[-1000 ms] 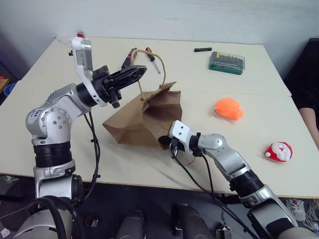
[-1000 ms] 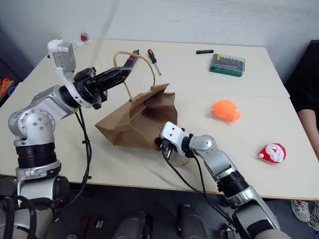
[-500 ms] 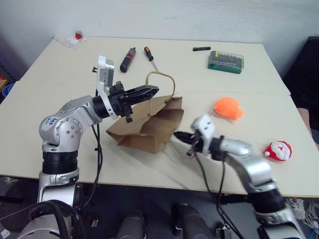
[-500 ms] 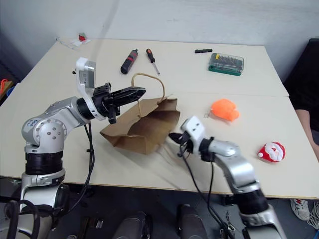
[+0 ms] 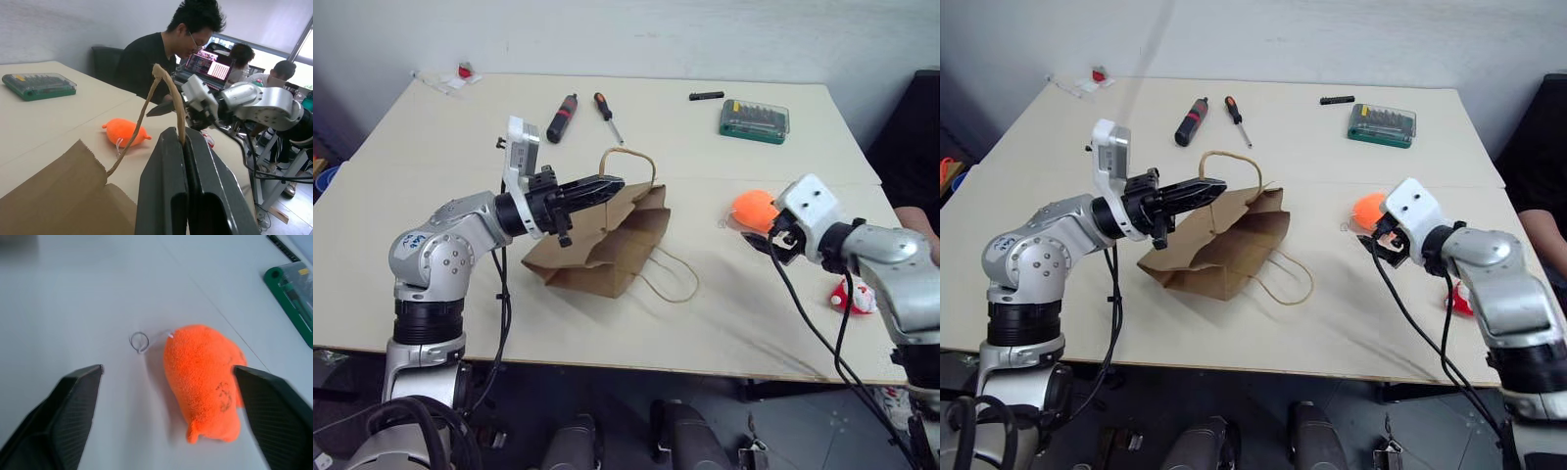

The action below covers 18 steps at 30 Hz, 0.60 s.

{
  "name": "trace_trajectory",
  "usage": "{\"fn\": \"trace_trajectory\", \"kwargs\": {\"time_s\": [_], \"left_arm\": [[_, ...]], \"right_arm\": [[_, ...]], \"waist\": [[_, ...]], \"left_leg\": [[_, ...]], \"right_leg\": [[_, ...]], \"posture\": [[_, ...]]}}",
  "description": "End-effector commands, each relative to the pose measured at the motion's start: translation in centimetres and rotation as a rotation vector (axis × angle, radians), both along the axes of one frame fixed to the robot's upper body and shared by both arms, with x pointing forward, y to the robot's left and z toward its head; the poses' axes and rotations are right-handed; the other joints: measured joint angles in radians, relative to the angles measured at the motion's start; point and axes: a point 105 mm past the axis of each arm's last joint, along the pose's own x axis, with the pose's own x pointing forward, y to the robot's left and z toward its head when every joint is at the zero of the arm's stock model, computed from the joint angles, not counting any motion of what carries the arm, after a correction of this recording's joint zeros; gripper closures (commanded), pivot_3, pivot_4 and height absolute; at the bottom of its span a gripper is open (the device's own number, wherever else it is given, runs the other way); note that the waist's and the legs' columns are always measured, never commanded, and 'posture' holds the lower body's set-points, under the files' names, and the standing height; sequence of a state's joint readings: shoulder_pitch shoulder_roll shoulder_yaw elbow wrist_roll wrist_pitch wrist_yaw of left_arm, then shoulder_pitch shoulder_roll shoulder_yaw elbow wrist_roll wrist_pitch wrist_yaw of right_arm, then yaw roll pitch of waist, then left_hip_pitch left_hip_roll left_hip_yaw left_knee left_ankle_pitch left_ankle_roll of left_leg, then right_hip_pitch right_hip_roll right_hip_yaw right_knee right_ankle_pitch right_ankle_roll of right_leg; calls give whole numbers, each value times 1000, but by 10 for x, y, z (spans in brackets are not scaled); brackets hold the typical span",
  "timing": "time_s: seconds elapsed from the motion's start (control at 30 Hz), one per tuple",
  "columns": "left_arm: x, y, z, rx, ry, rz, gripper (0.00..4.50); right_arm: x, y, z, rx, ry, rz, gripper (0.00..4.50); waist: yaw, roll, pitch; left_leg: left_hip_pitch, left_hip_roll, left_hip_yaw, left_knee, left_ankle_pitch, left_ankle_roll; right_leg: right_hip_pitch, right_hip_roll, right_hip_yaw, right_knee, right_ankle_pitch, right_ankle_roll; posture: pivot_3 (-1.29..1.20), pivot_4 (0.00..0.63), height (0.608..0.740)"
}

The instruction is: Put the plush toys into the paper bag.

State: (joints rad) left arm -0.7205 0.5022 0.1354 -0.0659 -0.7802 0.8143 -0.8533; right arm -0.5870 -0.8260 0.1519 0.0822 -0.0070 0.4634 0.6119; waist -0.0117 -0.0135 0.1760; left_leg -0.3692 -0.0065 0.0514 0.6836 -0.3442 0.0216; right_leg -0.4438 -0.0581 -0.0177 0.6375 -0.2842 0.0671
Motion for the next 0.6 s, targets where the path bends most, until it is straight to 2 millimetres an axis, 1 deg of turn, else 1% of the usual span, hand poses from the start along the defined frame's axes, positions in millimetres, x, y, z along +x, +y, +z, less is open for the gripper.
{"fn": "trace_trajectory", "kwargs": {"time_s": [0.03,0.1,0.2,0.23,0.3,0.47,0.53,0.57,0.6], "left_arm": [[-4,0,10,-1,-62,-6,4500],[-4,0,10,2,-67,-2,4500],[-5,-1,10,-2,-71,3,4500],[-5,0,11,-4,-71,4,4500],[-6,0,10,-7,-69,6,4500],[-7,3,6,-4,-61,17,4500],[-8,3,5,0,-62,18,4500],[-8,3,5,2,-62,19,4500],[-8,4,5,3,-61,19,4500]], "right_arm": [[25,-7,-12,-144,-42,-51,19],[36,-9,-20,-154,-33,-87,19],[45,-8,-24,-149,-48,-103,642],[46,-7,-25,-147,-51,-102,943],[47,-5,-25,-141,-57,-95,1724],[44,0,-22,-92,-63,-65,3319],[38,7,-8,-14,-91,-23,3909],[33,17,-1,59,-94,27,4143],[23,35,7,232,-60,101,4374]], "waist": [[-2,0,0],[-6,0,0],[-15,0,0],[-16,0,0],[-16,0,0],[-16,0,0],[-16,0,0],[-15,0,0],[-15,0,0]], "left_leg": [[0,0,0,0,0,0],[0,0,0,0,0,-1],[-1,0,0,0,0,-1],[-1,0,0,0,0,-1],[0,0,0,0,1,-1],[0,0,0,1,1,-1],[0,0,-1,1,1,-1],[-1,0,-1,1,1,-1],[-1,0,-1,1,1,-1]], "right_leg": [[0,0,0,0,0,0],[0,0,0,0,0,0],[0,0,0,3,0,0],[0,0,0,4,0,0],[0,0,0,5,0,0],[0,0,0,6,0,0],[0,0,0,6,0,0],[0,0,0,6,0,0],[0,0,0,6,0,0]], "posture": [[0,150,740],[0,150,740],[0,150,740],[0,150,740],[0,150,740],[0,150,740],[0,150,740],[0,150,740],[0,150,740]]}}
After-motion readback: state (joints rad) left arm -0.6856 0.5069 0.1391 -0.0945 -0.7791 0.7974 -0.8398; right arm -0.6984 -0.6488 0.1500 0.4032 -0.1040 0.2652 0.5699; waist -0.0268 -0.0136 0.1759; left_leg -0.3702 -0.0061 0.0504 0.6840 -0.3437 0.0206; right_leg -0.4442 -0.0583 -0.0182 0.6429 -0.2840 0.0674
